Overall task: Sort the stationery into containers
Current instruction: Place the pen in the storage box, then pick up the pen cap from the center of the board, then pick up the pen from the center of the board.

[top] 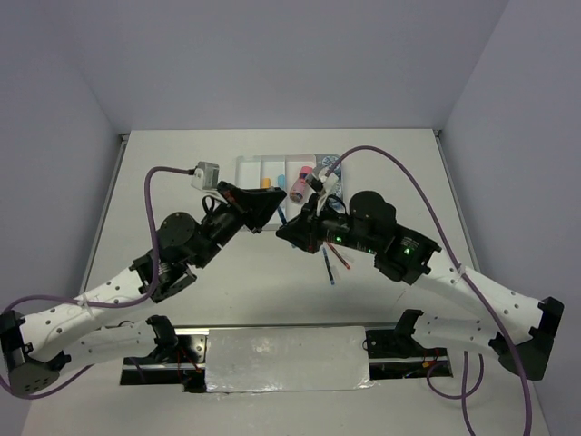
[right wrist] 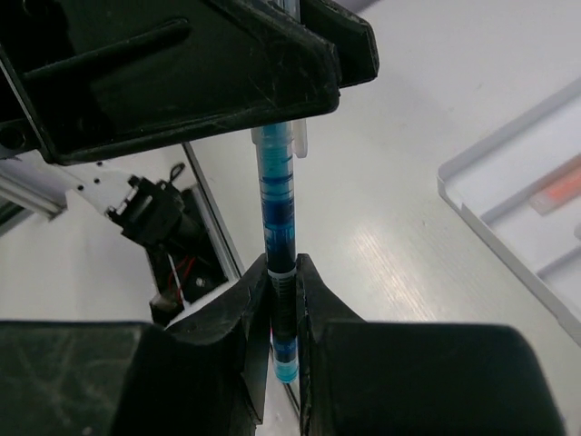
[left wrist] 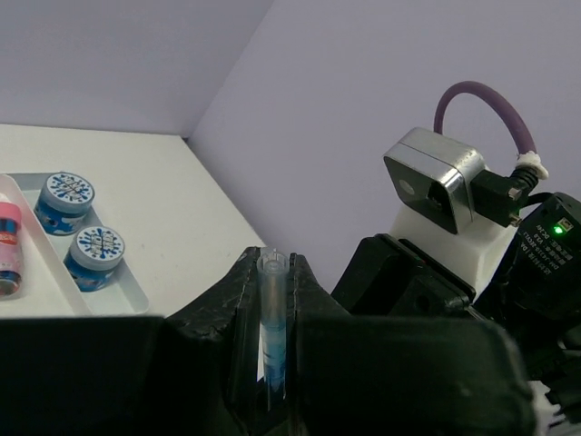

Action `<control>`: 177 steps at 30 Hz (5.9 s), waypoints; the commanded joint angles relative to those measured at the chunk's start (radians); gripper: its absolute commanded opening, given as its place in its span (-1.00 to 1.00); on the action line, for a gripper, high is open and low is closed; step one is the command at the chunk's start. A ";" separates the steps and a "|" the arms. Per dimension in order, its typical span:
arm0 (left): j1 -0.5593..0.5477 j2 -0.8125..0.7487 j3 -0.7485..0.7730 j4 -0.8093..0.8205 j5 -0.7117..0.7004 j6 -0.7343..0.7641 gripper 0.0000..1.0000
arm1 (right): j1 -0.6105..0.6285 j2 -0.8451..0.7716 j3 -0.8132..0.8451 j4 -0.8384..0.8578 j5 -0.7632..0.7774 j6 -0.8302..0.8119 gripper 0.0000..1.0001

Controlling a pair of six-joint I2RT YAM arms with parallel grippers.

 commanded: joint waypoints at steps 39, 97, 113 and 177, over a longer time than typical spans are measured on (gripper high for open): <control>0.030 -0.187 0.200 -1.122 -0.807 -0.105 0.99 | -0.195 1.337 1.047 -0.321 0.231 0.432 -0.87; -0.018 -0.034 0.082 -1.097 -0.313 -0.064 0.99 | -0.282 0.362 -0.225 -0.375 0.292 0.052 -0.21; -0.018 -0.043 0.054 -1.081 -0.308 -0.042 0.99 | -0.279 0.435 -0.207 -0.375 0.261 0.043 -0.30; -0.176 1.236 0.752 -0.999 -0.316 -0.532 0.48 | -0.602 -0.311 -0.078 -0.688 0.315 0.047 -0.82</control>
